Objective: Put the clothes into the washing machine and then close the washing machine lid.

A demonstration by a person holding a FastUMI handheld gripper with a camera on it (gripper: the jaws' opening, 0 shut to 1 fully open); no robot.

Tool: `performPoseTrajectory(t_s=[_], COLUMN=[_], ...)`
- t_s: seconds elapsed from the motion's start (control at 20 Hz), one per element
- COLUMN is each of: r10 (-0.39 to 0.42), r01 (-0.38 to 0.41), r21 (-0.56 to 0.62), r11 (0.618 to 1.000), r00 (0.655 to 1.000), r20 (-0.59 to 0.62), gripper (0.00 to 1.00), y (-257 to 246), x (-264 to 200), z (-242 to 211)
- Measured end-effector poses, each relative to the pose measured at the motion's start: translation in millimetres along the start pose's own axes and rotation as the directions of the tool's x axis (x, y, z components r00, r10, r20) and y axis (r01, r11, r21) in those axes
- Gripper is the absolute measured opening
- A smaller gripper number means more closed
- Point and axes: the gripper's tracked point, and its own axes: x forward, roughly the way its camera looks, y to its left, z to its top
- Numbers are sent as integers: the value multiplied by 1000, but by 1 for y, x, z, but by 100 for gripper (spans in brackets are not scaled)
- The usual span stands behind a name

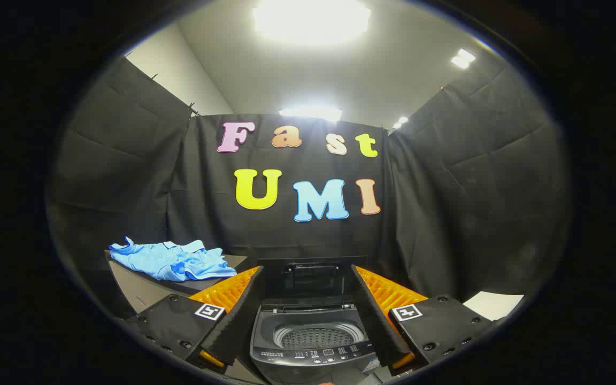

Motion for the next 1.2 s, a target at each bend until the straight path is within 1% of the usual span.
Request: performPoseTrajectory(t_s=[0.6,1.2], r10=[-4,-2], r01=[4,1], r21=[-15,-22], r11=[1000,1000], r00=[1000,1000], r20=[-13,-20], gripper=[97,97], y=[-4,3], x=[-8,-2], z=[-6,-4])
